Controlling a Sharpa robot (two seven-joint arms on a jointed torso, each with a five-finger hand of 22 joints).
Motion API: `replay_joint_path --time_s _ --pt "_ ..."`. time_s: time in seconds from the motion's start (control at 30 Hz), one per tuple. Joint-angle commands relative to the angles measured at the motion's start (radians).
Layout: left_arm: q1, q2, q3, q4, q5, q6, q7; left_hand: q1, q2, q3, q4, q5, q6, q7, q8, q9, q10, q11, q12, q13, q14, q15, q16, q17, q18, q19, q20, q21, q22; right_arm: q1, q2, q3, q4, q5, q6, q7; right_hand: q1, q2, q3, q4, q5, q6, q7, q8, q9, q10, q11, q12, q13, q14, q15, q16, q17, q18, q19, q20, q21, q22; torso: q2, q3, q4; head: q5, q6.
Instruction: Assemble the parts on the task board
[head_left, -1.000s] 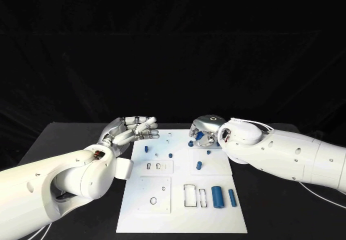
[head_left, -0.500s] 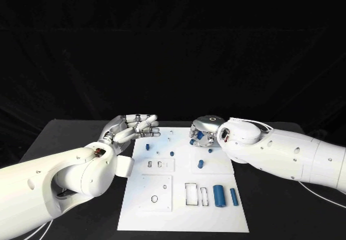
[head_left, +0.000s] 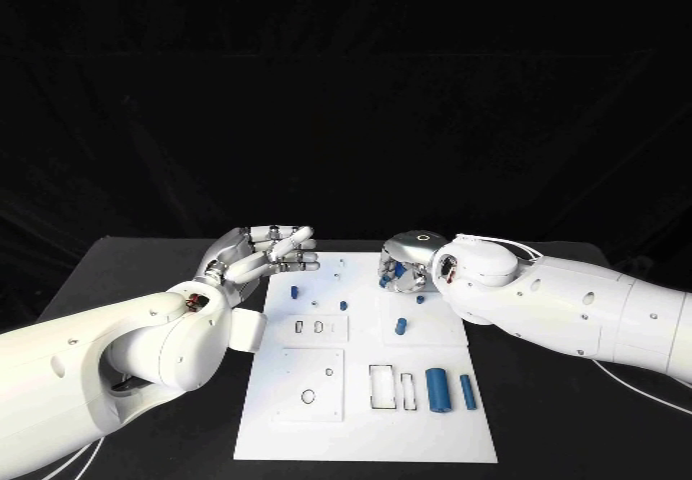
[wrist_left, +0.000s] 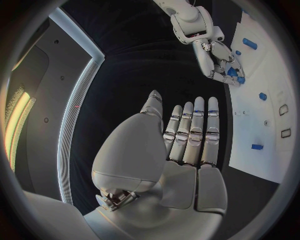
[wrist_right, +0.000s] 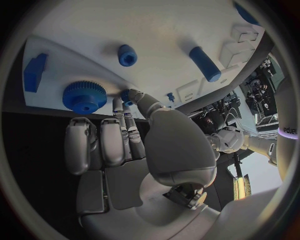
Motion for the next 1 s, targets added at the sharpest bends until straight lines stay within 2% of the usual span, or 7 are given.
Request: replay_joint_path --time_s 0.03,0.27,0.43,0.73,0.8,0.93,1.0 --pt "0.003 0.001 0.001 0.003 0.003 0.019 0.005 -0.008 -0.001 -0.006 0.000 0.003 -0.004 0.006 -0.003 -0.001 -0.003 0.001 -0.004 -0.001 -0.006 -0.002 -0.005 0.001 0.007 0.003 0.002 0.002 0.000 -0.003 0.004 -0.001 -0.004 -0.002 0.029 0.006 0.009 0.007 0.008 0.001 -0.006 0.012 -0.004 0.007 0.002 0.009 0.000 0.008 0.001 0.040 0.000 0.006 0.003 -0.019 0.010 0.000 0.007 0.003 0.002 -0.0003 0.0016 0.000 -0.001" --pt "0.005 0.000 0.001 0.002 0.005 0.013 0.004 -0.006 0.004 -0.005 -0.001 0.003 -0.005 0.007 -0.005 -0.001 -0.006 0.003 -0.008 -0.002 -0.022 0.003 -0.016 0.001 0.006 -0.005 0.005 -0.001 -0.002 -0.006 0.010 -0.001 -0.013 0.005 0.034 0.011 0.011 0.011 0.027 0.009 -0.049 0.020 -0.008 0.007 0.005 0.019 -0.004 0.006 -0.002 0.039 -0.003 0.012 0.005 -0.019 0.009 -0.004 0.011 0.010 0.003 -0.0013 0.0019 -0.008 -0.005" --pt "0.006 -0.001 0.001 0.002 0.010 0.011 0.003 -0.005 0.006 -0.005 -0.001 0.003 -0.005 0.008 -0.006 -0.001 -0.006 0.004 -0.010 -0.002 -0.035 0.006 -0.023 0.000 0.005 -0.015 0.008 -0.005 -0.005 -0.007 0.009 -0.002 -0.014 0.011 0.007 0.012 0.008 0.015 0.032 0.017 -0.059 0.026 -0.010 0.009 0.007 0.027 -0.006 0.008 -0.002 0.038 -0.004 0.015 0.006 -0.020 0.010 -0.004 0.013 0.015 0.003 -0.0012 0.0020 -0.009 -0.005" --pt "0.007 -0.002 0.001 -0.006 0.015 0.015 0.001 -0.004 0.006 -0.005 -0.002 0.003 -0.005 0.008 -0.006 -0.001 -0.006 0.005 -0.011 -0.003 -0.037 0.007 -0.024 0.000 0.005 -0.017 0.009 -0.006 -0.006 -0.005 -0.009 0.001 0.027 0.077 -0.138 0.026 -0.002 0.023 0.037 0.041 -0.071 0.052 -0.022 0.022 0.017 0.059 -0.017 0.019 0.002 0.040 -0.012 0.024 0.013 -0.028 0.035 -0.010 0.036 0.056 0.001 -0.0022 0.0021 -0.006 0.004" --pt "0.007 -0.002 0.001 -0.010 0.016 0.015 0.001 -0.004 0.006 -0.005 -0.002 0.003 -0.006 0.008 -0.007 -0.001 -0.007 0.005 -0.012 -0.003 -0.038 0.007 -0.025 0.000 0.004 -0.018 0.010 -0.006 -0.006 -0.003 -0.006 0.002 0.030 0.095 -0.190 0.026 -0.014 0.020 0.032 0.058 -0.109 0.050 -0.024 0.019 0.019 0.066 -0.022 0.020 0.003 0.039 -0.014 0.025 0.013 -0.028 0.037 -0.013 0.039 0.060 0.003 -0.0022 0.0017 -0.004 0.009" --pt "0.008 -0.003 0.001 -0.018 0.020 0.015 0.002 -0.003 0.007 -0.005 -0.003 0.003 -0.006 0.008 -0.007 -0.001 -0.007 0.005 -0.012 -0.003 -0.040 0.008 -0.026 0.000 0.004 -0.019 0.010 -0.007 -0.006 0.000 0.020 0.003 0.013 0.118 -0.252 0.015 -0.019 0.016 0.029 0.066 -0.120 0.047 -0.024 0.017 0.020 0.067 -0.020 0.020 0.004 0.040 -0.015 0.027 0.014 -0.029 0.038 -0.013 0.040 0.063 0.004 -0.0015 0.0037 -0.002 0.015" --pt "0.008 -0.003 0.001 -0.020 0.021 0.017 0.002 -0.003 0.007 -0.005 -0.003 0.003 -0.006 0.008 -0.007 -0.001 -0.007 0.005 -0.012 -0.003 -0.040 0.008 -0.026 0.000 0.004 -0.019 0.010 -0.007 -0.006 0.000 0.037 0.004 -0.003 0.123 -0.262 0.012 -0.019 0.016 0.029 0.066 -0.121 0.047 -0.024 0.017 0.020 0.067 -0.020 0.020 0.004 0.040 -0.015 0.027 0.015 -0.029 0.038 -0.013 0.040 0.063 0.004 -0.0021 0.0048 -0.003 0.017"
